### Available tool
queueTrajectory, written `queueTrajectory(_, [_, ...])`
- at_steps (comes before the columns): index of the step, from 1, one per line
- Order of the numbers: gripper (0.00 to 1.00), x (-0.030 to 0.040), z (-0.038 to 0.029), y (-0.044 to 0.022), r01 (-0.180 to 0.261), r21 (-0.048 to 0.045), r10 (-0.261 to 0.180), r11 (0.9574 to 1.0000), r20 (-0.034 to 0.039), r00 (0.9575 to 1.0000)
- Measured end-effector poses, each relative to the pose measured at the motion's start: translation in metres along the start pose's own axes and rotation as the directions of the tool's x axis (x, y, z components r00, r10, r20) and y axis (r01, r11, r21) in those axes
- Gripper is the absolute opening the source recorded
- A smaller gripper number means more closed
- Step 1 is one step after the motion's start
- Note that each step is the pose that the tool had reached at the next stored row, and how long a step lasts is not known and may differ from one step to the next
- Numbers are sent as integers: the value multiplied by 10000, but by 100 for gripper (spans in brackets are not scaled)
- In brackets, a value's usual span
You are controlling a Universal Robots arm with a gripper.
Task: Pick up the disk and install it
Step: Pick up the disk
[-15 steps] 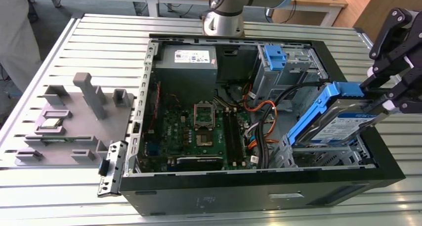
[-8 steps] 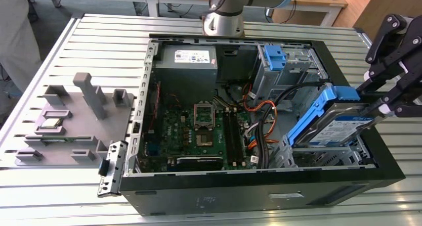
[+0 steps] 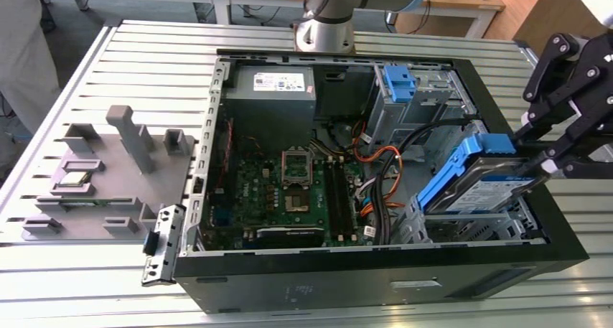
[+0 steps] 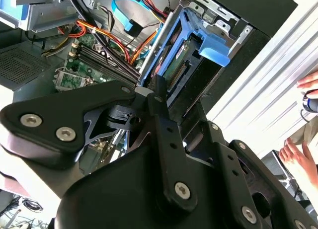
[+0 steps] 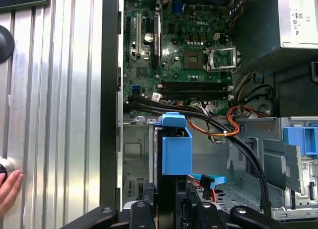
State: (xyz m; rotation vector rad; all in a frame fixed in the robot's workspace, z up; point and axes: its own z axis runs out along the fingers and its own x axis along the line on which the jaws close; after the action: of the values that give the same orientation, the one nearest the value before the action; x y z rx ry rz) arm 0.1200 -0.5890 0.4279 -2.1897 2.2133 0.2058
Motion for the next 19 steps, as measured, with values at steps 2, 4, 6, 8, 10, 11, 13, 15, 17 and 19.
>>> queueTrajectory(2, [35,4,31,-2,8,-1,-8,10000,-1,10000])
queueTrajectory(4, [35,8,64,-5,17,-2,-17,10000,-1,10000])
queueTrajectory(6, [35,11,90,-7,25,-3,-25,10000,-3,10000])
queueTrajectory(8, [35,12,99,-8,30,-3,-30,10000,-4,10000])
queueTrajectory(10, [35,13,100,-8,31,-3,-31,10000,-5,10000])
queueTrajectory(11, [35,13,100,-8,32,-3,-32,10000,-4,10000])
queueTrajectory(13, [35,13,100,-8,33,-3,-33,10000,-4,10000])
queueTrajectory(15, [35,13,101,-8,34,-4,-34,10000,-4,10000])
queueTrajectory(17, [35,13,103,-8,34,-4,-34,10000,-3,10000])
queueTrajectory(19, [35,15,120,-9,34,-4,-34,10000,-1,10000])
